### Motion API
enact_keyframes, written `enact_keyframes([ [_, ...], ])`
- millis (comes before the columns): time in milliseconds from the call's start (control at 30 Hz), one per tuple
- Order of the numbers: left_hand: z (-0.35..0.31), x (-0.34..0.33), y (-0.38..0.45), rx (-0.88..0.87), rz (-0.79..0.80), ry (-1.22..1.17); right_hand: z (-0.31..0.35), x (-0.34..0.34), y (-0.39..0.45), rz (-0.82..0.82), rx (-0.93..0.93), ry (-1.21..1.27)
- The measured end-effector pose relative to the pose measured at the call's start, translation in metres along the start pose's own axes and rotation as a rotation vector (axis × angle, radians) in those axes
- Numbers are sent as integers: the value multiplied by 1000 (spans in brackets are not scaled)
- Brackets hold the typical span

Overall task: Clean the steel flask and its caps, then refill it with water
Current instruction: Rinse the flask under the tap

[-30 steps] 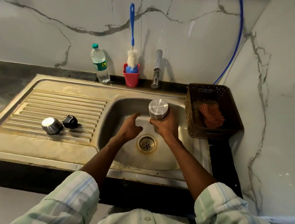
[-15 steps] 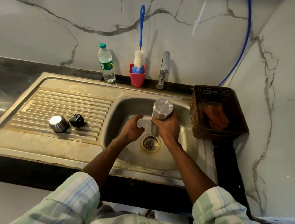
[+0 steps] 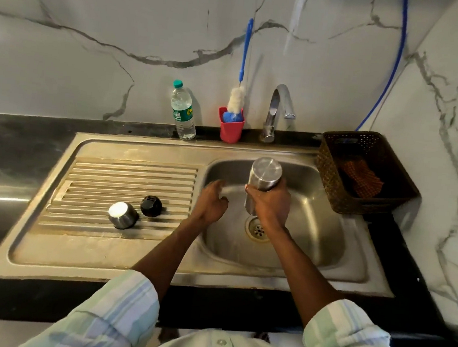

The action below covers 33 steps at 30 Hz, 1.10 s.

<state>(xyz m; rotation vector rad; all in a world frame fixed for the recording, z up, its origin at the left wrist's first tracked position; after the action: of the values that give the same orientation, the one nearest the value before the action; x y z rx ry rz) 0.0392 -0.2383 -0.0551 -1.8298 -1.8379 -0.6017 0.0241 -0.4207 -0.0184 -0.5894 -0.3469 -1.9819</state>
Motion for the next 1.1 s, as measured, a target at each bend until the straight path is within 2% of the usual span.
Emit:
enact_keyframes([
  [100, 9, 41, 1, -78, -185, -67, 28, -12, -15, -61, 22, 55],
  [200, 20, 90, -3, -135, -373, -152, 72, -28, -32, -80, 132, 196],
  [367, 73, 169, -6, -66, -527, -198, 154, -93, -51, 112, 262, 339],
  [500, 119, 214, -8, 5, -559, -165, 194, -154, -68, 265, 300, 249],
  [633, 153, 236, -5, 61, -538, -164, 207, -195, -82, 299, 308, 121],
  [1100, 173, 244, 6, 78, -485, -157, 211, -240, -95, 346, 349, -1],
])
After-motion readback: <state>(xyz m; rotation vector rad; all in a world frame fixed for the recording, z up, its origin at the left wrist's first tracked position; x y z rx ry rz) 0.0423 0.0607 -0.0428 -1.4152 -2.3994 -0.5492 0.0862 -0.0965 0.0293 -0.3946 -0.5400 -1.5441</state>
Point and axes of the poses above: each hand's wrist, its own y-axis towards the middle knuckle, its own x-axis out of the back of the hand, z = x × y, the point moved 6 cm from there along y, towards the middle knuckle, and after that the axes turned 3 degrees about -y, right-handed, at the moved point
